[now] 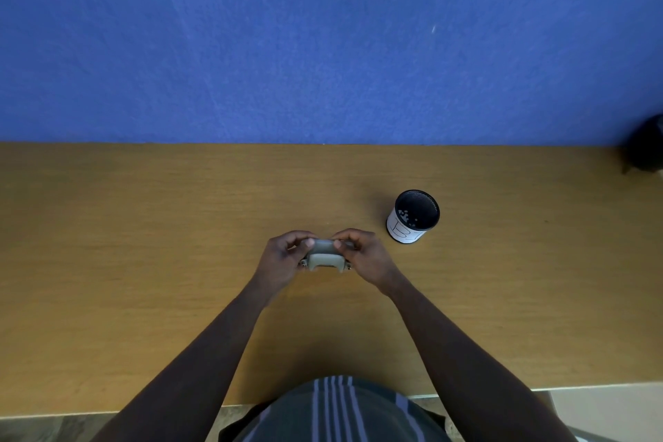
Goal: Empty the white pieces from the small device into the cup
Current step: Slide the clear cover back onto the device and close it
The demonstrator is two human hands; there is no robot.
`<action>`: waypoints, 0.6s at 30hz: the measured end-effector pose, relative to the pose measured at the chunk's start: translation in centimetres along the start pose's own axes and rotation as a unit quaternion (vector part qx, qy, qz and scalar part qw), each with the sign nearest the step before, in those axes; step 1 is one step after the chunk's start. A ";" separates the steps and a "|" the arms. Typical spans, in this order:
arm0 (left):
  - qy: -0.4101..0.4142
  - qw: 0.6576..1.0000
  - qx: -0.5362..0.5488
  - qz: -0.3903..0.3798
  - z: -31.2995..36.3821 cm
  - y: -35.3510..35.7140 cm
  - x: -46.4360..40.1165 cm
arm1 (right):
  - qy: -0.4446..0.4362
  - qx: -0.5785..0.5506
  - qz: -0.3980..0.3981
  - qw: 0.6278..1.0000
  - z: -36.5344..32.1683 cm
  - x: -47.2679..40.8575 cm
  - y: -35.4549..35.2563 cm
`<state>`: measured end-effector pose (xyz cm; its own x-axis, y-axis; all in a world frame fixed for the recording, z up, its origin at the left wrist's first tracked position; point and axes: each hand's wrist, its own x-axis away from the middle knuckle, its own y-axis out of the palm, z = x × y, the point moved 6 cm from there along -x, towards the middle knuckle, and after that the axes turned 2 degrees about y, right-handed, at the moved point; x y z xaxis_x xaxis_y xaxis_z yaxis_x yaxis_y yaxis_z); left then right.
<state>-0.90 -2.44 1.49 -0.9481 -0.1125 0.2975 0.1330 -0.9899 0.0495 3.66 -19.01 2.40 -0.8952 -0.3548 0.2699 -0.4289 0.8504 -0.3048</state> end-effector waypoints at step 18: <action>-0.090 0.995 0.015 0.027 -1.3 -0.1 -0.8 | 0.068 -0.122 0.030 0.990 3.1 -0.5 0.5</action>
<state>-0.57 -2.33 -0.04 -0.8721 -0.1455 0.4672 0.1933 -0.9796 0.0558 3.49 -19.65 -0.66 -0.8865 -0.2591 0.3834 -0.3184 0.9427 -0.0992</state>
